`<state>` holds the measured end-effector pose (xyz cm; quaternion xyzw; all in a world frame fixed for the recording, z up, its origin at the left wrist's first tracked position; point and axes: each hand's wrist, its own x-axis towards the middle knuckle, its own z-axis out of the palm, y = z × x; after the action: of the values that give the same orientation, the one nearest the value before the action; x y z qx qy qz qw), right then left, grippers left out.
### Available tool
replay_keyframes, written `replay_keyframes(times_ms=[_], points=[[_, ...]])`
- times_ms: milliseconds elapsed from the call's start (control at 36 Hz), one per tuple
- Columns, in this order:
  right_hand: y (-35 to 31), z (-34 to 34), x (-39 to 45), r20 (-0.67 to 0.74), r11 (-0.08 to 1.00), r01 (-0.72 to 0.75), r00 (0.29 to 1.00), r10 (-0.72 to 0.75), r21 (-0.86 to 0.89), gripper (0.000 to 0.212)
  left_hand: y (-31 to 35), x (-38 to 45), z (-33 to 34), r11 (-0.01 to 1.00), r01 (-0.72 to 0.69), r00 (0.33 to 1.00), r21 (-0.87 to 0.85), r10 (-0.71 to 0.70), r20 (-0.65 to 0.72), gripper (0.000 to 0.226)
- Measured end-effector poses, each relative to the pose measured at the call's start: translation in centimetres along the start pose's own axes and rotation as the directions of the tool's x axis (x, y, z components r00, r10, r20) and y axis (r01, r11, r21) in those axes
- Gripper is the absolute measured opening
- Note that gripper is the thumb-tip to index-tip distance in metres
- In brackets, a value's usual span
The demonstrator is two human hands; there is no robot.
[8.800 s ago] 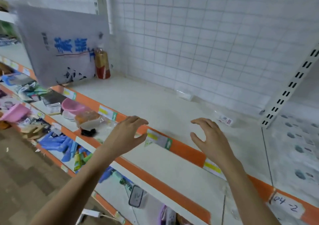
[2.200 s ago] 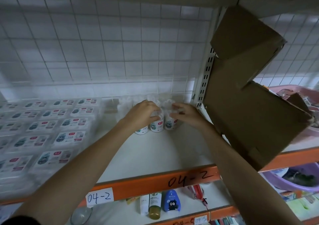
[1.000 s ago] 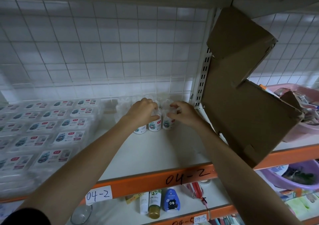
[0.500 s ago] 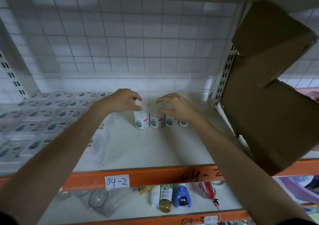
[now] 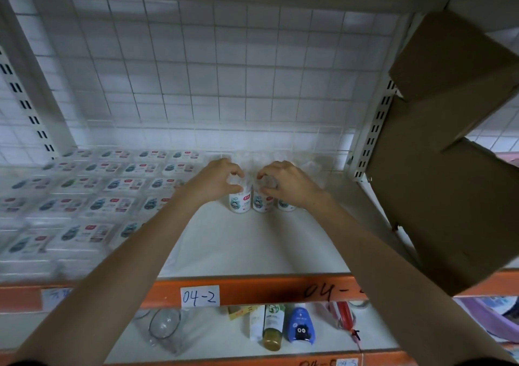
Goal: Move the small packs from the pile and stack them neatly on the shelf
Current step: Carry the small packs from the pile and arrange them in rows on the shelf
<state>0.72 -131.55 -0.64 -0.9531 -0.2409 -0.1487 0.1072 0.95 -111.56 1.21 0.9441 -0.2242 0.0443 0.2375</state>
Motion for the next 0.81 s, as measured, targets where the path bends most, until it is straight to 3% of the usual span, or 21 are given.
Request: replay_keyframes(times_ms=[111,194,250,306,389,472,611,806], points=[[0.2,-0.9,-0.3,0.007,0.999,-0.038,0.999,0.038,0.03,0.046,-0.2,-0.1,-0.2,1.0,-0.019,1.0,0.007,0.019,0.014,0.035],[1.7,-2.2,-1.0,-0.16,0.964,-0.13,0.972,0.17,0.233,0.04,-0.4,0.1,-0.4,0.999,0.018,0.999,-0.051,-0.02,-0.049,0.039],[3.1,-2.7,-1.9,-0.231,0.911,-0.201,0.927,0.296,0.36,0.032,-0.2,0.3,-0.6,0.99,0.083,0.981,-0.115,-0.102,-0.164,0.047],[4.2,-2.6,-2.8,-0.248,0.833,-0.285,0.865,0.437,0.474,0.027,0.4,0.4,-0.5,0.949,0.202,0.949,-0.241,-0.251,-0.193,0.056],[4.7,-1.9,-3.8,-0.081,0.611,-0.419,0.779,0.622,0.672,0.038,1.3,0.9,0.6,0.813,0.371,0.906,-0.449,-0.424,-0.019,0.061],[4.7,-1.3,-4.1,0.089,0.437,-0.478,0.746,0.66,0.762,0.046,1.5,2.0,1.9,0.681,0.439,0.867,-0.587,-0.492,0.077,0.056],[4.4,-0.8,-4.1,0.182,0.364,-0.508,0.742,0.645,0.781,0.054,1.4,2.8,3.0,0.565,0.497,0.818,-0.659,-0.557,0.14,0.051],[4.5,-0.6,-4.2,0.218,0.383,-0.542,0.746,0.63,0.748,0.055,1.5,3.2,3.7,0.456,0.503,0.782,-0.734,-0.602,0.161,0.046]])
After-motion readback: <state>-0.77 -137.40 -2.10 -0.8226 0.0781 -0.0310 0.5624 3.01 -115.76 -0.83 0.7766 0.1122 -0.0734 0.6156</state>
